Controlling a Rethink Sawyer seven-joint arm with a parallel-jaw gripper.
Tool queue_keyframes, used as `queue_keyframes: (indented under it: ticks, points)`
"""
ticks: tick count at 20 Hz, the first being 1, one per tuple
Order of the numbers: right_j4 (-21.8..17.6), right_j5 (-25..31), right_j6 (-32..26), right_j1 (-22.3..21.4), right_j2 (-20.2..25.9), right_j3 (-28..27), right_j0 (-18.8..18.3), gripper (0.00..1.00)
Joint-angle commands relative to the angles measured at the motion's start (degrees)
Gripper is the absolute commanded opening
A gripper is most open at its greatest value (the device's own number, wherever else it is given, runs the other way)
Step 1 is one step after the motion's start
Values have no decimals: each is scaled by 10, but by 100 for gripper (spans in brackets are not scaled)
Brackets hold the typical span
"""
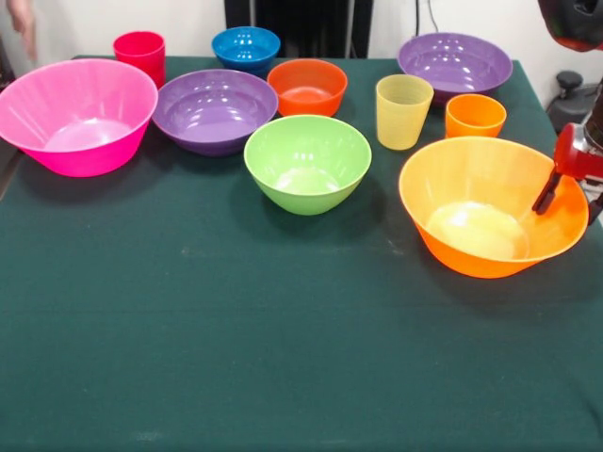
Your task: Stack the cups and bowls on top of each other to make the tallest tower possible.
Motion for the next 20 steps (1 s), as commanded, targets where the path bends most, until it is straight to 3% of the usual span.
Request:
queue_keyframes:
  ticks: [1, 20]
  points:
    - [11, 10, 111, 1, 32, -24, 2, 100]
    - [15, 30, 108, -5, 36, -29, -1, 100]
